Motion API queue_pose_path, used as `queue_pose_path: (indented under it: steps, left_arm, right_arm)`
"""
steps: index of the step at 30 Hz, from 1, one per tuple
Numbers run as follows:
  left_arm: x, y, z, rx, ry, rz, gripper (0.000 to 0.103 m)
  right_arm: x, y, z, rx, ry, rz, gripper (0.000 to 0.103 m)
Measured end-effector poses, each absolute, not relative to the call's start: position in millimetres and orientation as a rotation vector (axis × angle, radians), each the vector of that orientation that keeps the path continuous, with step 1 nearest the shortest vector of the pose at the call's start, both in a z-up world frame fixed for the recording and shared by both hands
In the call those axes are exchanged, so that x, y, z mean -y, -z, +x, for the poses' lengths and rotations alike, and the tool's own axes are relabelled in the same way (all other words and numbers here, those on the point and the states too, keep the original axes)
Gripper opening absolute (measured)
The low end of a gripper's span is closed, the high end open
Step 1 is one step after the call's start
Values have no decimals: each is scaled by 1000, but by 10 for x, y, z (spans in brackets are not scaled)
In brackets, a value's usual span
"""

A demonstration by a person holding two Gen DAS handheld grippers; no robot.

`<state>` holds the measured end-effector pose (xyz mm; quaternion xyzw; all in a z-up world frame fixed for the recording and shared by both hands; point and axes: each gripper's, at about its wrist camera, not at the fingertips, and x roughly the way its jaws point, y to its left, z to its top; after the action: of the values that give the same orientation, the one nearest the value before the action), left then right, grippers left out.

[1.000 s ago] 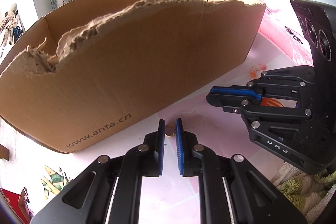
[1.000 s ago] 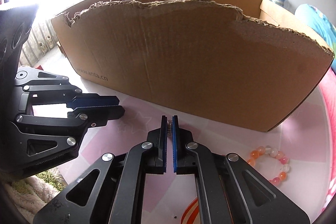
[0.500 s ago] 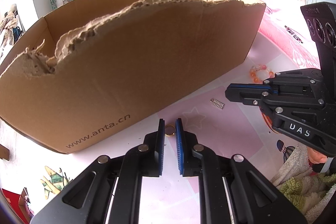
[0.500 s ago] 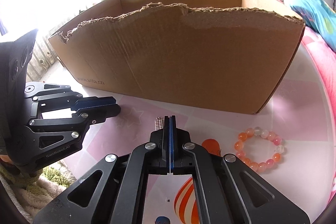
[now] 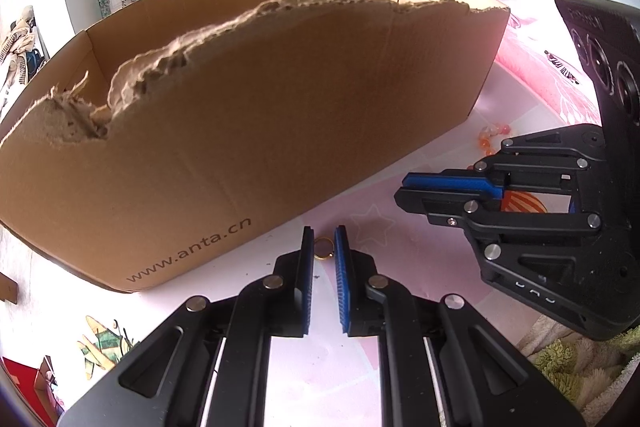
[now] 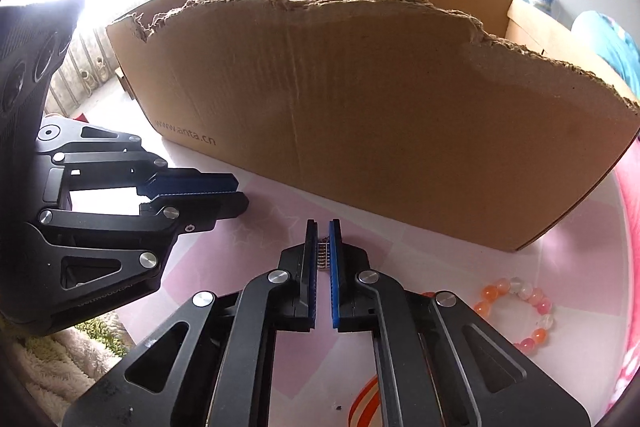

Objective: Organize jewelry

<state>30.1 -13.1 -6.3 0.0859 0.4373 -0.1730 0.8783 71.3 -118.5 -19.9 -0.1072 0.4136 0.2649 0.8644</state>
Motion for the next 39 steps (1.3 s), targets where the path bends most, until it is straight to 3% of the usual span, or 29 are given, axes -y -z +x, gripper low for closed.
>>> queue_pose_path:
  steps: [12, 18, 27, 31, 39]
  left_arm:
    - [128, 66, 304, -911, 362, 178, 10]
    - [123, 66, 304, -911, 362, 178, 10]
    - [116, 66, 316, -913, 358, 175, 10]
    - [129, 67, 315, -912, 358, 177, 10]
    - [140, 72, 313, -911, 360, 178, 10]
  right_arm:
    - [1402, 177, 788, -912, -559, -34, 0]
    - [1330, 235, 841, -954, -590, -61, 8]
    - [1117, 341, 599, -996, -713, 3, 9]
    - [1121, 285, 615, -932, -682, -94, 25]
    - [1028, 268, 700, -885, -740, -348, 29]
